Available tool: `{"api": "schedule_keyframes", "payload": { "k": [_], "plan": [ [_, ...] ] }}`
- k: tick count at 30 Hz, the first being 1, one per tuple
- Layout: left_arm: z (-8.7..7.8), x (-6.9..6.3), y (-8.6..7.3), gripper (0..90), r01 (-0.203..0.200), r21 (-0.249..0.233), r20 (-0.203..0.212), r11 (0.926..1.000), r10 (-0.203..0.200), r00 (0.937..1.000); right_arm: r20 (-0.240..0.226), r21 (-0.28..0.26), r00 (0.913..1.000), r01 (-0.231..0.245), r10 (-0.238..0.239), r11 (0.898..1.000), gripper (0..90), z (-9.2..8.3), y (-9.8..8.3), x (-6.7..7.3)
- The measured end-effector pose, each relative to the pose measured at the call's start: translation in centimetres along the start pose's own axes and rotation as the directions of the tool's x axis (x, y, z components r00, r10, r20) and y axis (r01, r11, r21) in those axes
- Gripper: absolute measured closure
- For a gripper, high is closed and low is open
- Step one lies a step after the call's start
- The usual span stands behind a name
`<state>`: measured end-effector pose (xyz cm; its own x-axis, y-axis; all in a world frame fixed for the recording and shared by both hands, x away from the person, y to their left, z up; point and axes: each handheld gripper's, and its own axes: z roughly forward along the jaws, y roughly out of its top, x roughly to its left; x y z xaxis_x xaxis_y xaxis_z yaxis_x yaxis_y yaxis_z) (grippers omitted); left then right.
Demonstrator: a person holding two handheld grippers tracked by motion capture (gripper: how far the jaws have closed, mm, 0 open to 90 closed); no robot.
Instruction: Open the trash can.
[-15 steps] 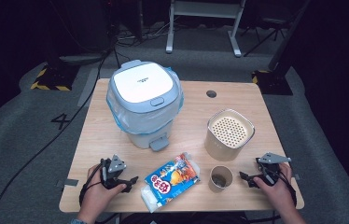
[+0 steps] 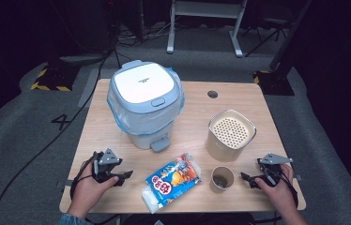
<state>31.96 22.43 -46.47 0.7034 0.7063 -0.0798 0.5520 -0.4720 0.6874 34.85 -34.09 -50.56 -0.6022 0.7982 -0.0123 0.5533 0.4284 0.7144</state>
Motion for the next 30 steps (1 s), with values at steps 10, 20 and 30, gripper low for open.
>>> {"api": "schedule_keyframes", "payload": {
  "k": [10, 20, 30],
  "plan": [
    [-2.5, 0.4, 1.6, 35.8, 0.017, -0.104, 0.033, 0.9945, -0.014, 0.9994, 0.000, 0.000, 1.0000, 0.000, 0.000, 1.000, 1.9, 0.0, 0.0, 0.0],
    [-5.6, -0.4, 5.4, 43.4, -0.033, -0.218, 0.050, 0.9753, 0.045, 0.9977, 0.000, 0.000, 1.0000, 0.000, 0.000, 1.000, 1.8, 0.0, 0.0, 0.0],
    [-7.7, -1.2, 9.2, 55.4, -0.082, -0.275, 0.048, 0.9580, 0.099, 0.9939, 0.000, -0.001, 1.0000, 0.000, 0.000, 1.000, 1.9, 0.0, 0.0, 0.0]
  ]
}}
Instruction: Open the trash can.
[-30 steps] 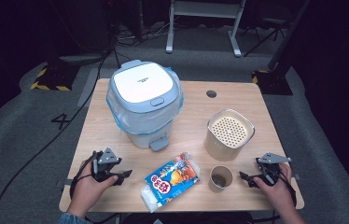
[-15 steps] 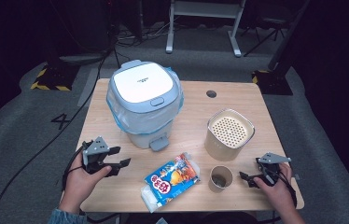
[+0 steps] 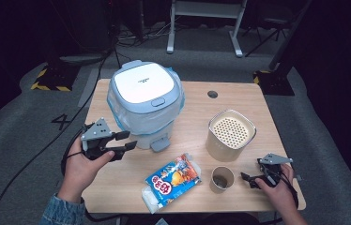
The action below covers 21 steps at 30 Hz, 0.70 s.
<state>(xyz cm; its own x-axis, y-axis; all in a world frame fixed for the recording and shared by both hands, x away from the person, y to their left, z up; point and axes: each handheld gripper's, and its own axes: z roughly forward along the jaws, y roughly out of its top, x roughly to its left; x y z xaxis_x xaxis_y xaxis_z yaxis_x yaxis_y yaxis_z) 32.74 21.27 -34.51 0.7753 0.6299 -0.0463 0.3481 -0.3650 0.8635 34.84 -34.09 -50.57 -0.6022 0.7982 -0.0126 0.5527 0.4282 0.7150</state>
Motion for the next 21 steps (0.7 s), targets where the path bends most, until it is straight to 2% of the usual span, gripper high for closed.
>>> {"api": "schedule_keyframes", "payload": {
  "k": [1, 2, 5, 6, 13, 15, 17, 21],
  "plan": [
    [0.0, -0.1, 0.4, 55.4, 0.003, -0.015, 0.008, 0.9999, -0.003, 1.0000, 0.000, 0.000, 1.0000, 0.000, 0.000, 1.000, 1.9, 0.0, 0.0, 0.0],
    [-0.1, -0.3, 1.1, 61.7, 0.008, -0.053, 0.023, 0.9985, -0.007, 0.9997, 0.000, 0.000, 1.0000, 0.000, 0.000, 1.000, 1.8, 0.0, 0.0, 0.0],
    [-0.2, -0.3, 1.9, 66.3, 0.011, -0.080, 0.038, 0.9967, -0.008, 0.9992, 0.000, 0.000, 1.0000, 0.000, 0.000, 1.000, 1.9, 0.0, 0.0, 0.0],
    [-0.1, -0.3, 2.6, 69.6, 0.006, -0.095, 0.047, 0.9955, -0.002, 0.9989, 0.000, 0.000, 1.0000, 0.000, 0.000, 1.000, 1.9, 0.0, 0.0, 0.0],
    [-0.1, 0.1, 4.8, 77.1, -0.005, -0.096, 0.065, 0.9954, 0.011, 0.9978, 0.000, 0.000, 1.0000, 0.000, 0.000, 1.000, 1.9, 0.0, 0.0, 0.0],
    [0.0, 0.3, 5.8, 83.7, -0.016, -0.090, 0.074, 0.9958, 0.023, 0.9970, 0.000, 0.000, 1.0000, 0.000, 0.000, 1.000, 1.9, 0.0, 0.0, 0.0],
    [0.0, 0.4, 6.1, 88.5, -0.021, -0.086, 0.075, 0.9960, 0.027, 0.9968, 0.000, 0.000, 1.0000, 0.000, 0.000, 1.000, 1.9, 0.0, 0.0, 0.0],
    [0.4, 0.7, 7.4, 90.0, -0.027, -0.073, 0.064, 0.9969, 0.032, 0.9974, 0.000, 0.000, 1.0000, 0.000, 0.000, 1.000, 1.9, 0.0, 0.0, 0.0]
  ]
}}
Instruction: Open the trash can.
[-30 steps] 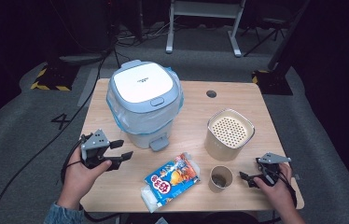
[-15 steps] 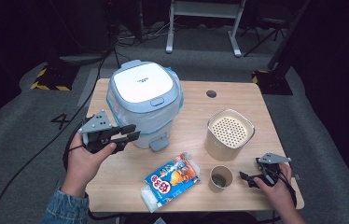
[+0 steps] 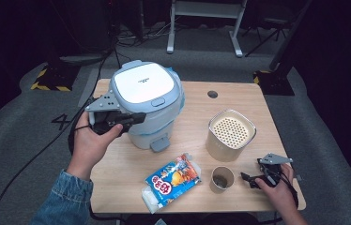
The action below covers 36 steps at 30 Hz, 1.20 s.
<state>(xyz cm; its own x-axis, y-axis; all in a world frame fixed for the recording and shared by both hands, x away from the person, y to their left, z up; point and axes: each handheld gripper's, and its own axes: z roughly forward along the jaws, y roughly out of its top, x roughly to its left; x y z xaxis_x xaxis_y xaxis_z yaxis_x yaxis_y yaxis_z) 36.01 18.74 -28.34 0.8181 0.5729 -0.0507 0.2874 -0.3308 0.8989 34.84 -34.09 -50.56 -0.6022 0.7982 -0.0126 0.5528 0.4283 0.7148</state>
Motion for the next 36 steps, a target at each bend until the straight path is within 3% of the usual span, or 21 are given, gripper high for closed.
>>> {"api": "schedule_keyframes", "payload": {
  "k": [9, 15, 18, 23, 31, 36],
  "plan": [
    [1.0, 0.8, 1.9, 90.0, 0.003, -0.006, -0.023, 1.0000, -0.003, 0.9997, 0.000, 0.000, 1.0000, 0.000, 0.000, 1.000, 1.9, 0.0, 0.0, 0.0],
    [2.6, 1.4, 2.9, 90.0, -0.004, -0.006, -0.028, 1.0000, 0.004, 0.9996, 0.000, 0.000, 1.0000, 0.000, 0.000, 1.000, 1.9, 0.0, 0.0, 0.0],
    [3.1, 1.5, 3.1, 90.0, -0.007, -0.002, -0.028, 1.0000, 0.007, 0.9996, 0.000, 0.000, 1.0000, 0.000, 0.000, 1.000, 1.8, 0.0, 0.0, 0.0],
    [4.4, 1.7, 3.5, 90.0, -0.010, 0.047, -0.045, 0.9988, 0.012, 0.9989, 0.000, 0.000, 1.0000, 0.000, 0.000, 1.000, 1.9, 0.0, 0.0, 0.0],
    [5.5, 2.4, 3.5, 90.0, -0.001, 0.073, -0.064, 0.9974, 0.005, 0.9979, 0.000, 0.000, 1.0000, 0.000, 0.000, 1.000, 1.9, 0.0, 0.0, 0.0],
    [5.8, 2.5, 3.5, 89.4, -0.003, 0.065, -0.057, 0.9979, 0.007, 0.9984, 0.000, 0.000, 1.0000, 0.000, 0.000, 1.000, 1.9, 0.0, 0.0, 0.0]
  ]
}}
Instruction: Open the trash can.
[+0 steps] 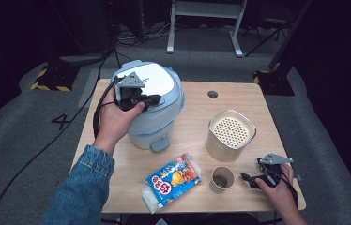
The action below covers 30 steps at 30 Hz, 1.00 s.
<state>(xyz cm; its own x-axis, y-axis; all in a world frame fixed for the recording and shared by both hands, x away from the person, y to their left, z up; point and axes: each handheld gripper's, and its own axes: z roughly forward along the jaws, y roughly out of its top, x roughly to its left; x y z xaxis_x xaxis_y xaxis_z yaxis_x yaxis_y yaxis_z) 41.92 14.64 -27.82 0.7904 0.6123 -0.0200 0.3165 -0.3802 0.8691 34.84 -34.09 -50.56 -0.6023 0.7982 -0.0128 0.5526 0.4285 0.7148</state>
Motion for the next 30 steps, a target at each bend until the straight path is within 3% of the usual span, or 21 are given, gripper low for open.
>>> {"api": "schedule_keyframes", "payload": {
  "k": [5, 11, 15, 19, 23, 24, 27, 28, 30],
  "plan": [
    [0.0, -0.1, 0.1, 89.7, -0.005, 0.008, -0.009, 1.0000, 0.005, 0.9999, 0.000, 0.000, 1.0000, 0.000, 0.000, 1.000, 1.9, 0.0, 0.0, 0.0],
    [0.1, -0.6, 0.4, 89.8, -0.052, 0.052, -0.034, 0.9973, 0.054, 0.9980, 0.000, 0.000, 1.0000, 0.000, 0.000, 1.000, 1.9, 0.0, 0.0, 0.0],
    [0.1, -0.8, 0.5, 89.9, -0.054, 0.060, -0.048, 0.9967, 0.057, 0.9972, 0.000, 0.000, 1.0000, 0.000, 0.000, 1.000, 1.8, 0.0, 0.0, 0.0],
    [0.3, -0.7, 0.4, 89.8, -0.034, 0.053, -0.005, 0.9980, 0.035, 0.9994, 0.000, 0.000, 1.0000, 0.000, 0.000, 1.000, 1.9, 0.0, 0.0, 0.0],
    [0.3, -0.8, 0.4, 86.0, -0.029, 0.037, 0.002, 0.9989, 0.029, 0.9996, -0.001, 0.000, 1.0000, 0.000, 0.000, 1.000, 1.8, 0.0, 0.0, 0.0],
    [0.2, -0.9, 0.4, 81.7, -0.025, 0.037, 0.009, 0.9990, 0.025, 0.9996, 0.000, 0.000, 1.0000, 0.000, 0.000, 1.000, 1.9, 0.0, 0.0, 0.0],
    [0.2, -1.3, 0.4, 57.3, -0.036, 0.030, -0.002, 0.9989, 0.036, 0.9993, -0.001, 0.000, 1.0000, 0.000, 0.000, 1.000, 1.9, 0.0, 0.0, 0.0],
    [0.1, -1.4, 0.4, 57.3, -0.034, 0.020, -0.004, 0.9992, 0.034, 0.9994, -0.001, 0.000, 1.0000, 0.000, 0.000, 1.000, 1.9, 0.0, 0.0, 0.0],
    [-0.1, -1.6, 0.3, 44.6, -0.029, -0.004, 0.021, 0.9996, 0.029, 0.9994, -0.001, 0.000, 1.0000, 0.000, 0.000, 1.000, 1.9, 0.0, 0.0, 0.0]
  ]
}}
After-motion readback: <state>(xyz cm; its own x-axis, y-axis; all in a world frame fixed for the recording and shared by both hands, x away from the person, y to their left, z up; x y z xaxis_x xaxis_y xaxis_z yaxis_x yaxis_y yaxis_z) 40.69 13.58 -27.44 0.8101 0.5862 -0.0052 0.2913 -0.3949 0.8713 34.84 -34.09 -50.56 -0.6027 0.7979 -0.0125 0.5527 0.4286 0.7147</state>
